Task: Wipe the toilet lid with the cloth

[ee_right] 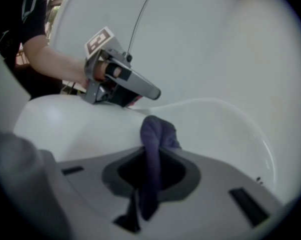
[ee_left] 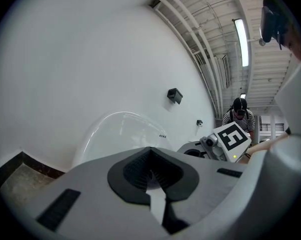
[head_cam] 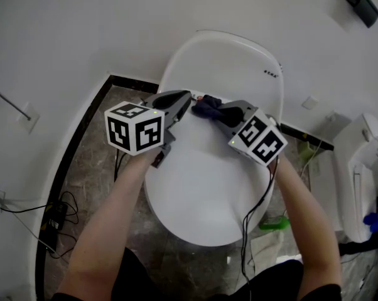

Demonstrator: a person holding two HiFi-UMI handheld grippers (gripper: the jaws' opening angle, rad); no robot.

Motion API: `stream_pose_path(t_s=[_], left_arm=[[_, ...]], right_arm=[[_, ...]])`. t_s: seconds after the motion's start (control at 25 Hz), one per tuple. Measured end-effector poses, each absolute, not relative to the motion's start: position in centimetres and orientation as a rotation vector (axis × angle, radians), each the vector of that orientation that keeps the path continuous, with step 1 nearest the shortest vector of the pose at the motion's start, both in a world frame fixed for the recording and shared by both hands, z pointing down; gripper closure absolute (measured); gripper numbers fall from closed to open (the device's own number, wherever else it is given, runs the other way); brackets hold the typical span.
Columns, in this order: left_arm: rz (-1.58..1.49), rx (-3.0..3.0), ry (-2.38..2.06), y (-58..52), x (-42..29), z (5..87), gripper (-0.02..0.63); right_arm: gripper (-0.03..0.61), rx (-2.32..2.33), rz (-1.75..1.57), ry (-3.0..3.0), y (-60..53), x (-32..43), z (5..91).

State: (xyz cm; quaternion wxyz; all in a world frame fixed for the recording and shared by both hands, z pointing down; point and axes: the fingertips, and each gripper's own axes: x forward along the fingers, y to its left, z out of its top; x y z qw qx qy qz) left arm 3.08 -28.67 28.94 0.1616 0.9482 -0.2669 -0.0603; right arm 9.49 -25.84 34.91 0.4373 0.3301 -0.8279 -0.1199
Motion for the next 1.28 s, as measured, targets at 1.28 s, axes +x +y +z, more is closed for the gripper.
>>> stream_pose_path(t_s=[1.28], left_arm=[[-0.184, 2.694, -0.756, -29.0, 2.9, 29.0, 0.6]], right_arm=[[0.511, 0.732, -0.353, -2.146, -16.7, 5.6, 34.7]])
